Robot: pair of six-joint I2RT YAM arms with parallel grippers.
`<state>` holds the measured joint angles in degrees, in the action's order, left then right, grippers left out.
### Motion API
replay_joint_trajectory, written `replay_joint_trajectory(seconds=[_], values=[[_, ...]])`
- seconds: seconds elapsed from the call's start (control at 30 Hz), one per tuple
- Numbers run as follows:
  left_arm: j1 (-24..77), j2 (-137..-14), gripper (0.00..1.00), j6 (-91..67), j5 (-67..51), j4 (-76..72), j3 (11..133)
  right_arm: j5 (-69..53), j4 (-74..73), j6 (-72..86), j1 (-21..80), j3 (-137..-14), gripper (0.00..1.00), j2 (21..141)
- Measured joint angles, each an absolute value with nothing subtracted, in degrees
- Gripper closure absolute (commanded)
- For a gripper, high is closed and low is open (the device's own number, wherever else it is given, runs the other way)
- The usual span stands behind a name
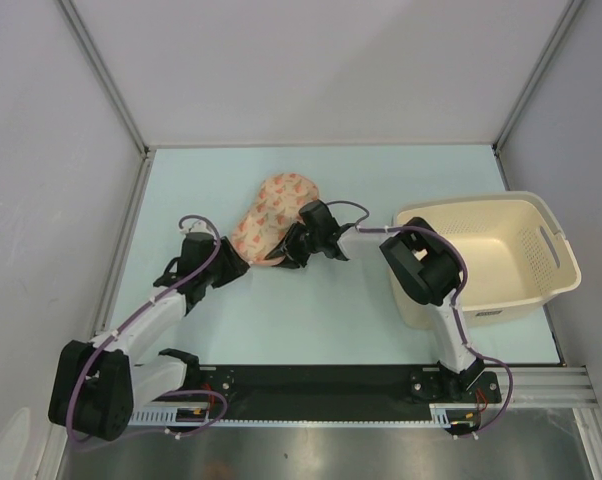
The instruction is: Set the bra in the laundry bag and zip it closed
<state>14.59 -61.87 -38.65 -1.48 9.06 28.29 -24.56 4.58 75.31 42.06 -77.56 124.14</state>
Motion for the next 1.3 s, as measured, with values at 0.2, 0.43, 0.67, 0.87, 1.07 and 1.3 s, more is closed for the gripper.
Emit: replay_joint_trajectory(seconds=[0.2,0.43,0.67,0.87,1.07,1.3], values=[[14.5,-64.6,0.46,-36.4,-5.6,3.9,27.6,-26.1,4.2,76.1,41.1,-77.6,0.89,124.2],[17.3,-68.9,0.43,-35.5,-11.2,-1.2,26.9,-34.1,1.9,76.0,37.3,-77.7,0.92,124.1],[18.7,-73.8,0.51,-34.6,-12.3,-2.6,27.7,-37.9,-1.4,71.9,35.0,-76.8,0.92,122.6],[19.7,-80.6,0.56,-34.2,-13.8,-2.3,30.7,-38.5,-2.0,70.5,34.6,-76.1,0.94,121.3],[20.1,-81.4,0.53,-32.9,-14.3,-2.5,33.2,-38.7,-2.1,70.0,34.6,-75.7,0.94,121.3],[20.1,-86.2,0.72,-31.3,-15.4,-1.8,37.1,-38.8,-2.0,69.7,34.2,-75.2,0.95,121.1]])
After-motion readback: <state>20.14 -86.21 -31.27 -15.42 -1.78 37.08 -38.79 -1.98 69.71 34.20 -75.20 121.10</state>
